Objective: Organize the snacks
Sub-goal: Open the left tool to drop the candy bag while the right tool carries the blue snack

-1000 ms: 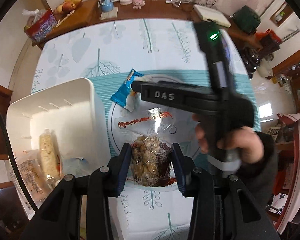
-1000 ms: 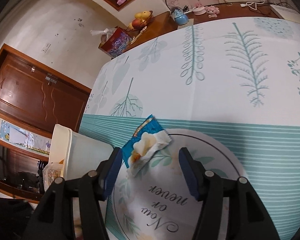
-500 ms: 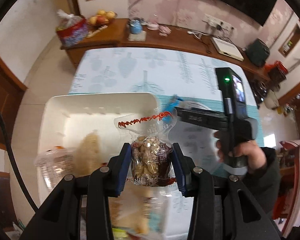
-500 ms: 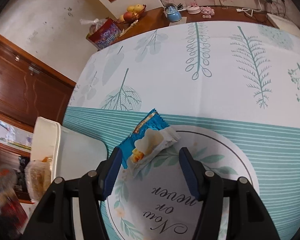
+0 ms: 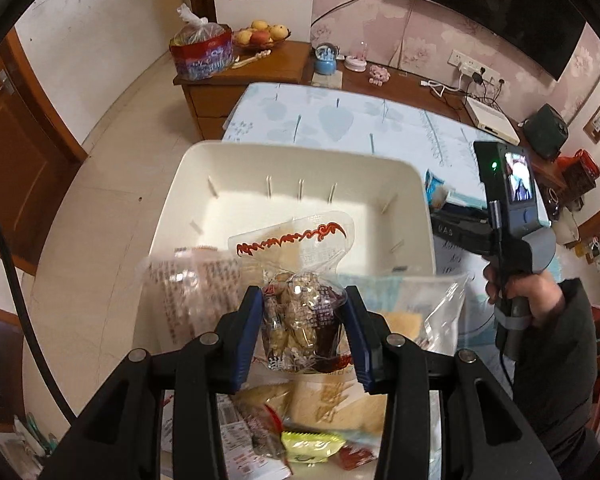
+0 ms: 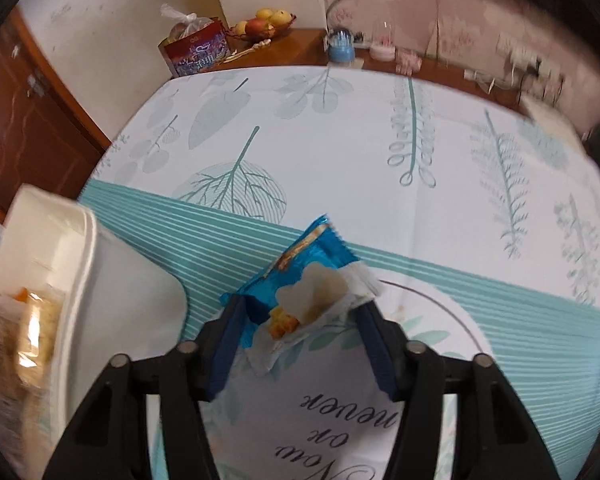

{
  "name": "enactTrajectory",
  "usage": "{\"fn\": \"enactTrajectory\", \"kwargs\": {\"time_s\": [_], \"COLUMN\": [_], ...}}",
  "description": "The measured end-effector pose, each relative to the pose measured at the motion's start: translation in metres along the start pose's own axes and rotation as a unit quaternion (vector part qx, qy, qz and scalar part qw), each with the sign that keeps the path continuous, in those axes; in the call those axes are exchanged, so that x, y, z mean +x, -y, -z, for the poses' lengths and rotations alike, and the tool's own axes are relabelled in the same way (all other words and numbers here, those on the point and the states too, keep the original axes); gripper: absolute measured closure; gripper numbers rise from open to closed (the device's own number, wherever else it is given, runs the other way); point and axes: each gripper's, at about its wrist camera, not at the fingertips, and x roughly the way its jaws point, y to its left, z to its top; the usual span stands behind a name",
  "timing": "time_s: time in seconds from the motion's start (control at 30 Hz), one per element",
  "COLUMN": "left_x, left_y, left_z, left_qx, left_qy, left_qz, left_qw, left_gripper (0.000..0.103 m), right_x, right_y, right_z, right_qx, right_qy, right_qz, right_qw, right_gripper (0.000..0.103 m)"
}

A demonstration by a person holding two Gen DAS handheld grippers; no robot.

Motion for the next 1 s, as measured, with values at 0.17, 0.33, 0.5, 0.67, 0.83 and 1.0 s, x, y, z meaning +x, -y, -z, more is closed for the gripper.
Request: {"fn": "enactTrajectory", "kwargs": {"time_s": [0.17,0.33,0.5,0.67,0.83,1.0], "left_x": [0.009,0.014,0.007,-0.003,-0.009,-0.019], "left_y": [-0.001,-0.001,-0.002,-0.005,-0.011,-0.019], "left_z": [0.014,0.024,0.03,0.034,0.04,0.051], "left_qx": [0.012,0.02,0.035,0.03,0.02,0.012], "left_qy": [-0.005,-0.006,0.014,0.037,0.051,0.082], "left_qz": [0.004,0.016,0.015,0.031,0.044,0.036], "left_qw": [0.9999,0.9997,0.9992,0.9984,0.9975,0.996], "left_gripper": [0.064,0.063,0.063,0.063,0.061,0.056], "right_x": [-0.004,-0.011,-0.035,-0.071,-0.113,-0.138], "right_y": [-0.009,-0.008,-0.014,-0.025,-0.047,-0.073], "right_z": [0.009,0.015,0.023,0.034,0.043,0.048], "right_qx": [-0.029,-0.021,-0.028,-0.047,-0.075,-0.108], "right_qy": [0.035,0.041,0.053,0.072,0.104,0.131], "right_qz": [0.014,0.019,0.023,0.022,-0.002,-0.036], "right_qw": [0.999,0.999,0.998,0.996,0.992,0.985], "right_gripper": [0.069,0.07,0.07,0.07,0.07,0.07]}}
